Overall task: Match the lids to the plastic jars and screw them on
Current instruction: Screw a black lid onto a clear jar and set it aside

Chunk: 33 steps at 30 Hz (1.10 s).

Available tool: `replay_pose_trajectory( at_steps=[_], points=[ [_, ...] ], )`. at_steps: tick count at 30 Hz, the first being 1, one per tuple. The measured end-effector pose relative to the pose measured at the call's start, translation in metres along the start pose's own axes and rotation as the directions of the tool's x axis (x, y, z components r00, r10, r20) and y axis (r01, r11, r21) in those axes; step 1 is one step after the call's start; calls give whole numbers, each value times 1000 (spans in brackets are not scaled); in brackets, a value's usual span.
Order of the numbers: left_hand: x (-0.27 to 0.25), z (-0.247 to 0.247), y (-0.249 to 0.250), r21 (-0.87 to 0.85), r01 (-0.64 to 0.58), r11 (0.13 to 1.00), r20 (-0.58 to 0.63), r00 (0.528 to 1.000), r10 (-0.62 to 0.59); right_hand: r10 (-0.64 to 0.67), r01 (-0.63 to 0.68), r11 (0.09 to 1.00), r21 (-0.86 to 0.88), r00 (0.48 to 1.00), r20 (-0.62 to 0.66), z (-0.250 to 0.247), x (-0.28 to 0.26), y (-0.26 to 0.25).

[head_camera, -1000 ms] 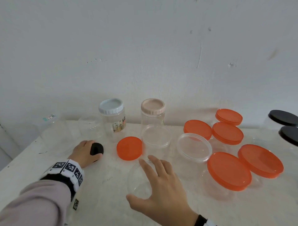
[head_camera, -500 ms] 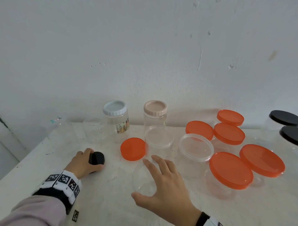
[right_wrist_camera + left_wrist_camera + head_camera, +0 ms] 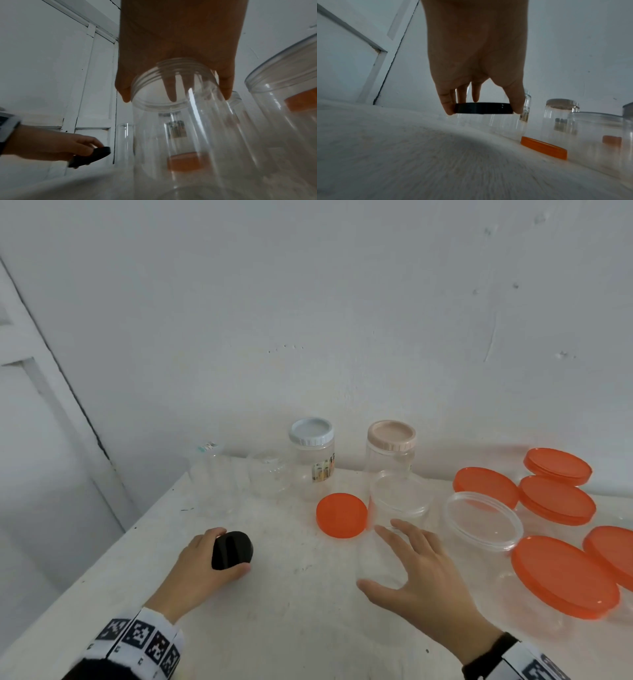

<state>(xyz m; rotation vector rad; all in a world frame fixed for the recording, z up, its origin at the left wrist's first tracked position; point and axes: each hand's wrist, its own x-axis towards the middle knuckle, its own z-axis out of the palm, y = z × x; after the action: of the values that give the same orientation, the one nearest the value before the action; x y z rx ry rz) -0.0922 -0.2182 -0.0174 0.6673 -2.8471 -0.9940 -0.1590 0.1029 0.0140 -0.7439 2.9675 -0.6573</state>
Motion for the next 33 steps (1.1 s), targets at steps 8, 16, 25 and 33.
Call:
replay_pose_trajectory(
  at_steps=[8, 16, 25, 33],
  points=[
    [-27, -15, -24, -153, -59, 987, -122, 992, 40, 30, -35, 988, -149, 999, -36, 0, 27, -38],
    [-47, -34, -53, -312, -21, 950, -179, 983, -37, -271, 260, 933, 250, 962, 11, 33, 103, -155],
    [-65, -53, -94, -446, 25, 895, -236, 961, -144, -337, 320, 935, 153, 936, 98, 59, 198, -207],
    [-58, -50, -99, -480, 11, 877, -241, 960, -144, -320, 315, 947, 55, 934, 161, 59, 214, -225]
  ],
)
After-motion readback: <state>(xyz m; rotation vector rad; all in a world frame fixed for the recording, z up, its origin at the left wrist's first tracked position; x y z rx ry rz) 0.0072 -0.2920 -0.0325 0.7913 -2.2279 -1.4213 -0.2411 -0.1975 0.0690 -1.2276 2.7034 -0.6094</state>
